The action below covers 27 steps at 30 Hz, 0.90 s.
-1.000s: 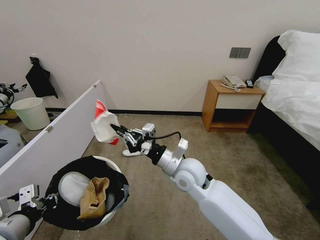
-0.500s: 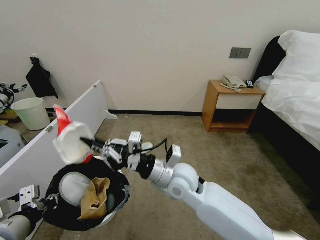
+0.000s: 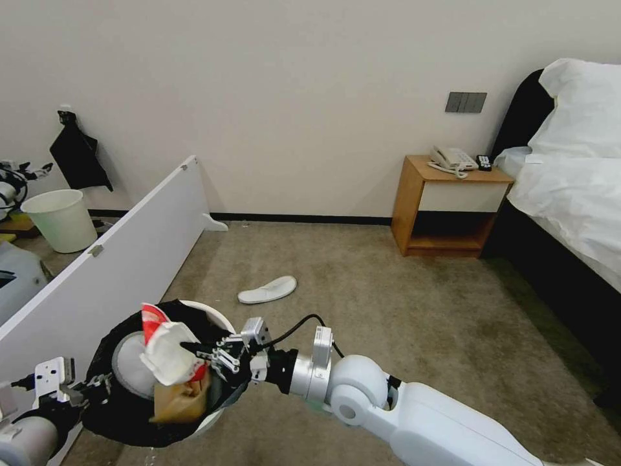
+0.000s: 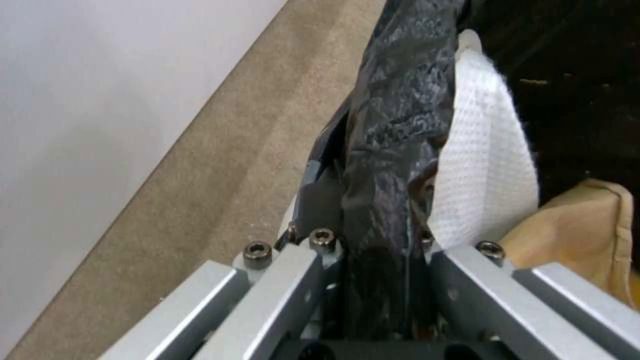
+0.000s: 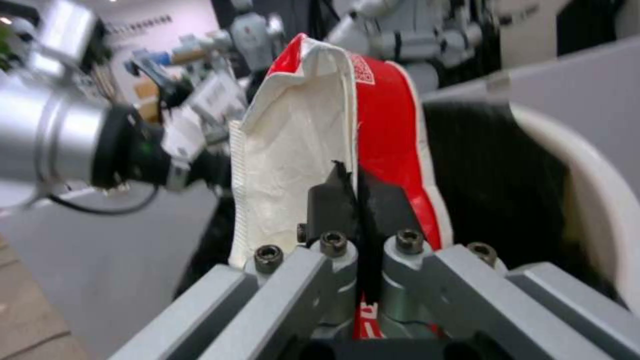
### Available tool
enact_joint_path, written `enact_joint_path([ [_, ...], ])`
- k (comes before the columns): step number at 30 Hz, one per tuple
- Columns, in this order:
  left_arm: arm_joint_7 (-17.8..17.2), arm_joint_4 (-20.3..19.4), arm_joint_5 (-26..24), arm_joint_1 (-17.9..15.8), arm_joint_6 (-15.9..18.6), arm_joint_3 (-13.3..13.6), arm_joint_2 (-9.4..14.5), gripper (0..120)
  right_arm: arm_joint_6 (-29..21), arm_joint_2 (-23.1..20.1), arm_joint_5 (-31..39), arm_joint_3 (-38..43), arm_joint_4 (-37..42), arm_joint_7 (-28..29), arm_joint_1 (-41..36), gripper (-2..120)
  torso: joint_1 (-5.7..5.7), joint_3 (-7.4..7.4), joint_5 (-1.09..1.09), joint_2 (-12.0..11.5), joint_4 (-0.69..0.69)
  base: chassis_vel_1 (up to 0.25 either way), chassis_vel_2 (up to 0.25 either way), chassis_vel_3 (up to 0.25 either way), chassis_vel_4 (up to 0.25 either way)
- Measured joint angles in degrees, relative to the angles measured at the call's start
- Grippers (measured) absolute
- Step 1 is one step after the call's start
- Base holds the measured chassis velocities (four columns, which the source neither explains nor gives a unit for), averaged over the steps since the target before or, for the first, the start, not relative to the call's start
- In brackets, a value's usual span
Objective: Pick up the trash bin, then pick up the garbage from the floor and place it into the trash bin.
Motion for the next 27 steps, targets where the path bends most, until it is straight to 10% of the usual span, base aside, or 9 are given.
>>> enact_joint_path([
  [20,-0.41,-0.96,0.00,0.56,0.01,0.31,0.69,2,-8.91,2.64,2.86,-4.13,-0.31,7.44,1.14,0,0.00,0.00,-0.01,0.00,0.01,0.000,0.000,0.000,0.000],
  [27,-0.42,-0.99,-0.03,0.44,0.00,0.40,1.09,2,-8.91,2.43,2.40,-4.39,0.20,8.26,1.14,25,0.00,0.00,-0.01,0.00,0.00,0.000,0.000,0.000,0.000],
])
